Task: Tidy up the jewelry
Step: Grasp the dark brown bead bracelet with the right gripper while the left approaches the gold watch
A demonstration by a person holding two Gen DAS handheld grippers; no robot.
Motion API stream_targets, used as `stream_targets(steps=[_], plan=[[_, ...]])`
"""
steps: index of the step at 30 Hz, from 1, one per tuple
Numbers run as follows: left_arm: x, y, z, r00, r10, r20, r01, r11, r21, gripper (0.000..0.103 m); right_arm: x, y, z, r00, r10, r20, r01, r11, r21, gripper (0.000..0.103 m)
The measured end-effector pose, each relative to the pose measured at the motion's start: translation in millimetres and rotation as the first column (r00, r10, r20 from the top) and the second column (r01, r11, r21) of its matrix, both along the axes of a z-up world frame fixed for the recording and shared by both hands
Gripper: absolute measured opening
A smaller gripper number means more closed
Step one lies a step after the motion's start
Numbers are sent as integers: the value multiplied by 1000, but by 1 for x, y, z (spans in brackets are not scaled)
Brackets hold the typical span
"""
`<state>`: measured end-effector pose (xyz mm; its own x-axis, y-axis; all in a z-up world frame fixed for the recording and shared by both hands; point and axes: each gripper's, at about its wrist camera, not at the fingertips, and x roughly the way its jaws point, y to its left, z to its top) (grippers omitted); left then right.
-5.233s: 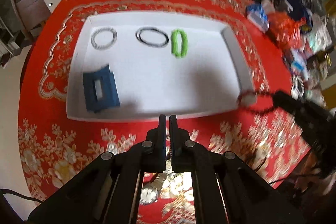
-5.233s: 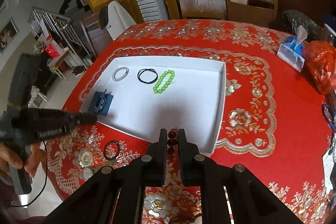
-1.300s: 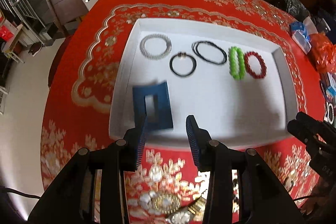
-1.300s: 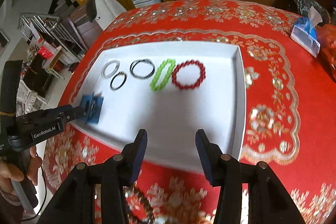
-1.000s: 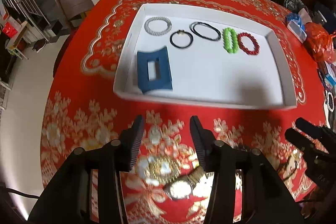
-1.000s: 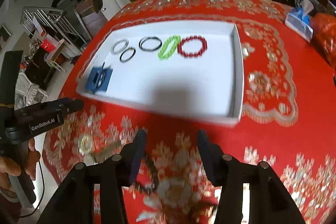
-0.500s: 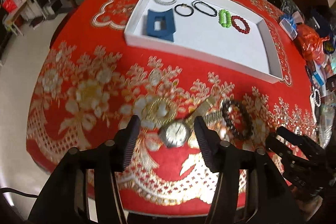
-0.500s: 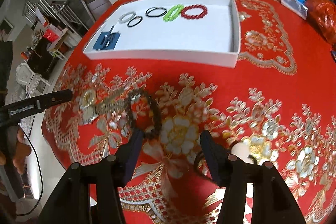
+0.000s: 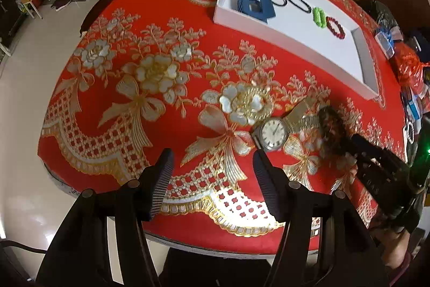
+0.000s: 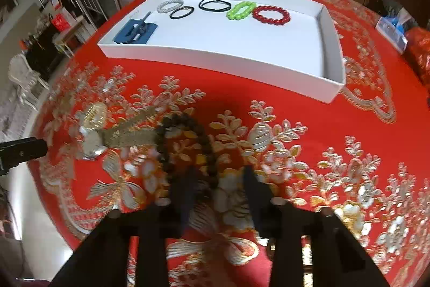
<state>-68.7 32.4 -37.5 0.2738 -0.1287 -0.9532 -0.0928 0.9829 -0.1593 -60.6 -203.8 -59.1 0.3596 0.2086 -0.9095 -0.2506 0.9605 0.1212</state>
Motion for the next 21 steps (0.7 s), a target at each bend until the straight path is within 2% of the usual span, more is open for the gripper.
stream_targets(steps=[3,6,10,16,17,18,19,21], plan=[[-2,-3,-6,1000,-15,-1,15,1000,-5,61,-2,-9,0,1000,-5,-6,5,1000,-1,18],[-1,-13,-11,998,-63,7,63,998,-13,61,-6,-18,0,1000,-24,-18,24,1000,2,16],[4,-30,-19,990,-137,20,137,990,-21,61,-13,-34,0,998,-49,-35,50,999,7,16],[16,-47,-33,979,-203,24,202,979,23,61,-18,-56,-1,994,-84,-66,89,992,90,17],[17,-50,-33,976,-215,34,214,976,40,61,-19,-58,-1,994,-90,-69,96,991,95,18],[19,-53,-33,972,-231,37,229,972,50,62,-19,-59,-1,993,-96,-70,103,989,103,26],[20,-56,-33,969,-245,39,242,968,63,62,-20,-60,0,993,-98,-69,106,988,109,39],[23,-63,-33,964,-262,40,258,963,83,63,-21,-62,4,993,-105,-53,111,986,126,47]])
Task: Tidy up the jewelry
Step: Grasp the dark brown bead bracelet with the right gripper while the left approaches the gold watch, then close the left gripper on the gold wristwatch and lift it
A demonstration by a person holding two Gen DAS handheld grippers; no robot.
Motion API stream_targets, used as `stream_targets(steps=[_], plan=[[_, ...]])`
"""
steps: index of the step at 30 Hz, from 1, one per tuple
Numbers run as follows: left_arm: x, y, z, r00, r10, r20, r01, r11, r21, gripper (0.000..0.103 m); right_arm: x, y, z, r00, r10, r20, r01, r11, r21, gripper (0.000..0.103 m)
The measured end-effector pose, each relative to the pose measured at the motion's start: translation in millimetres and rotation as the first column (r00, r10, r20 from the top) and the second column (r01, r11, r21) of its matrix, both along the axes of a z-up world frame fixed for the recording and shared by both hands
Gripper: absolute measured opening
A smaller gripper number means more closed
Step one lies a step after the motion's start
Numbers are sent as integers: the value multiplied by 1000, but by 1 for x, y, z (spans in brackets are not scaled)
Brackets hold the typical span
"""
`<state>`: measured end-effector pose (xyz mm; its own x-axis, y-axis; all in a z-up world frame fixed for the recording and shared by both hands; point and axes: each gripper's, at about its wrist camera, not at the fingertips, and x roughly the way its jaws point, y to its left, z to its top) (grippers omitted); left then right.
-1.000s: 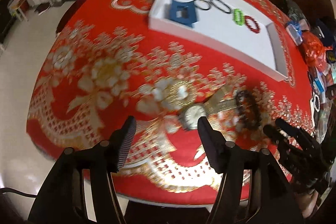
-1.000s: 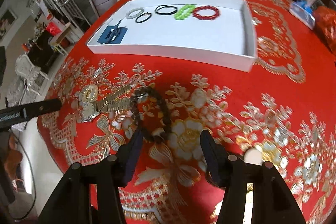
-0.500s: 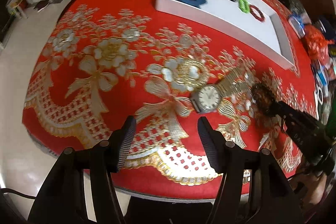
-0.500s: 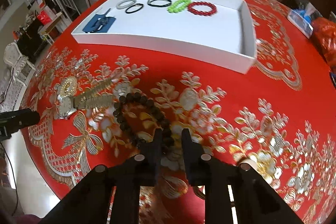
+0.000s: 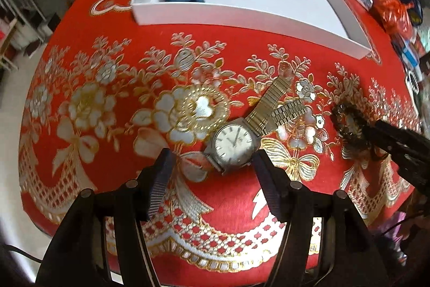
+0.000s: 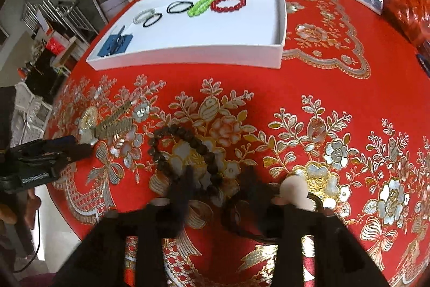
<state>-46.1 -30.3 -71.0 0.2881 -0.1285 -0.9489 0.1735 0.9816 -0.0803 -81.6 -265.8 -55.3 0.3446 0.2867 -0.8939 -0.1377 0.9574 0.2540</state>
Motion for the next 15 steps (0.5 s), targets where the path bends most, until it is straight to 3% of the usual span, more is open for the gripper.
stream_targets(steps=[11,13,15], plan=[[2,-30,-3,994,-110,8,109,992,63,62,5,10,3,999,36,5,-36,999,6,47],[3,-31,-1,993,-114,27,112,992,64,41,6,13,1,999,42,8,-42,999,5,47],[6,-31,-1,992,-120,26,119,992,52,40,6,17,-1,999,45,12,-45,999,-20,46]])
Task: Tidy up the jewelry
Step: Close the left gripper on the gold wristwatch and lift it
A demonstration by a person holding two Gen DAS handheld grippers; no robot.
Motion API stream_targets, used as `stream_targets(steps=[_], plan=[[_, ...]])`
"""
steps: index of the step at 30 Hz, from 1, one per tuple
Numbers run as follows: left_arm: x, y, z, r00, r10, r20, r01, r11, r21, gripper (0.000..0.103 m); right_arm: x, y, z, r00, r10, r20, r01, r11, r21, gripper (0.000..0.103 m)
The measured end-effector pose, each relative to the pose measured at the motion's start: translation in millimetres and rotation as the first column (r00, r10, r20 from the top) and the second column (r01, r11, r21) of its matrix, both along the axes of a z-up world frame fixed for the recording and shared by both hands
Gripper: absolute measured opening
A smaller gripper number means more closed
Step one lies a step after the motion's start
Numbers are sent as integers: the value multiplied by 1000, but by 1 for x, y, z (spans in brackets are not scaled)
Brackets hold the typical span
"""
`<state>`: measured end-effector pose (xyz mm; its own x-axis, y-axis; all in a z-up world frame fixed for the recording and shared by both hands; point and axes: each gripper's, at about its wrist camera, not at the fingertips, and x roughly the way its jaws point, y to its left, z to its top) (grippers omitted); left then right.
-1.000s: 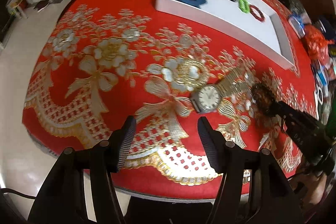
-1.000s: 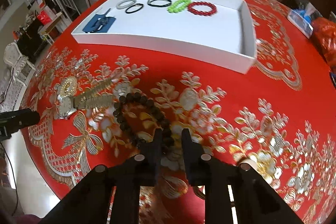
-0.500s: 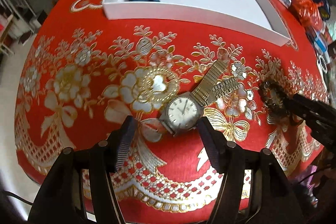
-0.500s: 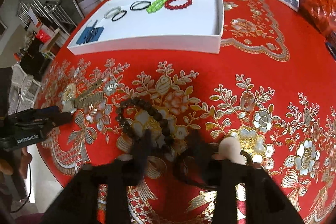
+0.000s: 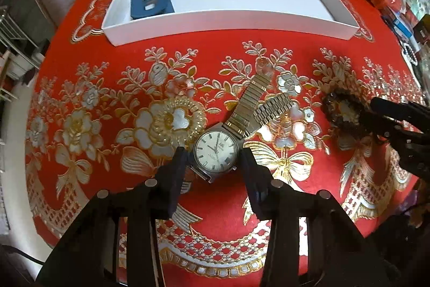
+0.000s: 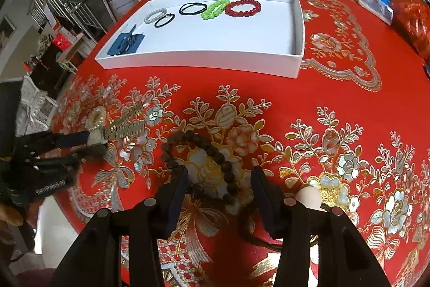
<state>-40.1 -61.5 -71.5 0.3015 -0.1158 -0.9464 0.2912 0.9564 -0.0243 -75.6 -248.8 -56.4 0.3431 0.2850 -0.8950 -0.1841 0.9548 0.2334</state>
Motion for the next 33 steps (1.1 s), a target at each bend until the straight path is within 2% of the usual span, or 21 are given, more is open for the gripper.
stream_targets(steps=[2,4,6,11,18,26,33], plan=[[1,2,0,1000,-3,-4,3,1000,-18,40,-1,2,-3,1000,0,1,0,1000,-18,35],[1,9,0,1000,12,-16,-13,999,-43,39,-3,5,-3,1000,7,27,-6,999,-51,15],[1,13,1,999,28,-37,-30,997,-71,39,-3,4,-4,1000,13,23,-12,999,-47,8],[-5,17,18,999,33,-27,-36,992,-117,38,-3,-6,6,999,8,36,-8,1000,-7,8],[4,15,46,999,44,-12,-45,982,-184,37,3,-19,42,995,-12,101,7,999,52,8],[14,26,81,998,59,10,-55,973,-224,37,10,-27,83,985,-10,170,-3,997,76,8],[26,37,117,995,74,72,-56,973,-222,37,18,-45,118,975,-6,220,-10,997,75,8]])
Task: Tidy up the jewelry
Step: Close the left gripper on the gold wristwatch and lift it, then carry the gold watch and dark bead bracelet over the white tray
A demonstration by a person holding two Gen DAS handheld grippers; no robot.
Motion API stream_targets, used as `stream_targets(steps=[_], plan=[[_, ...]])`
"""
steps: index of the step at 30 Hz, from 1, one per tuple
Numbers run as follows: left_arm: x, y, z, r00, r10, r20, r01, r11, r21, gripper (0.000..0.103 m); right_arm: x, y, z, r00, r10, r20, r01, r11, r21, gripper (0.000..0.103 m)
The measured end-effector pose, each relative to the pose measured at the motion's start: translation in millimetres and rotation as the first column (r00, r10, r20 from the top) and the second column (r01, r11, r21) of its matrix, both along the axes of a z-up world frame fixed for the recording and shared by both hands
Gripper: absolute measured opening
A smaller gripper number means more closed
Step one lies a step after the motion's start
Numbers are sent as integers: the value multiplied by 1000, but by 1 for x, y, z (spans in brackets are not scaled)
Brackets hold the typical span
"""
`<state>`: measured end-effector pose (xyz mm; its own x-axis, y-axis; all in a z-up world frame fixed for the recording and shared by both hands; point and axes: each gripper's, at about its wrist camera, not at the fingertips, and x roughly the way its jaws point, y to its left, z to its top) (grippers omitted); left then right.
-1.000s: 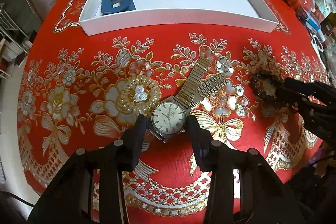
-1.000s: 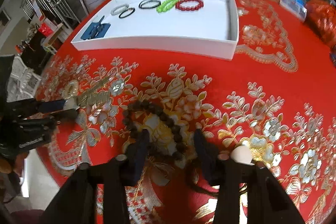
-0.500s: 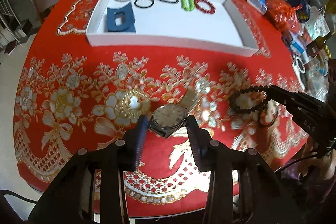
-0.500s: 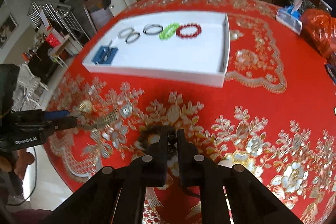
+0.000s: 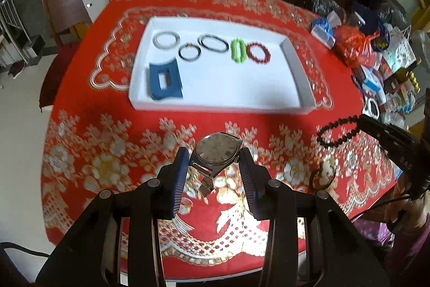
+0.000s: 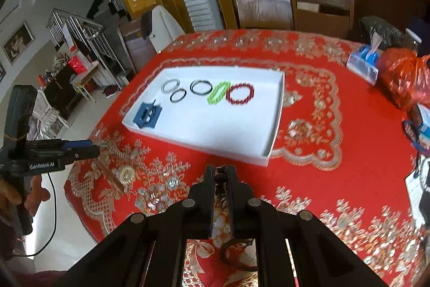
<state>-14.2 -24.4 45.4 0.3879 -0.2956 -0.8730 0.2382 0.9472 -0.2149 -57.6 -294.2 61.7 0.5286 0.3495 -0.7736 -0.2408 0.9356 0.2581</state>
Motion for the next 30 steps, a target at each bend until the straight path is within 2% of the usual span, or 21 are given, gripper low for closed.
stream_targets(steps=[4,9,30], plan=[[9,12,18,999,21,25,-21,1000,-1,37,3,-6,16,1000,3,26,-2,1000,-20,8],[18,17,32,998,35,51,-36,999,20,37,6,-6,22,999,9,32,-8,999,-34,8],[70,-31,35,997,11,82,-17,997,74,37,54,15,25,998,48,29,-47,998,-41,8]])
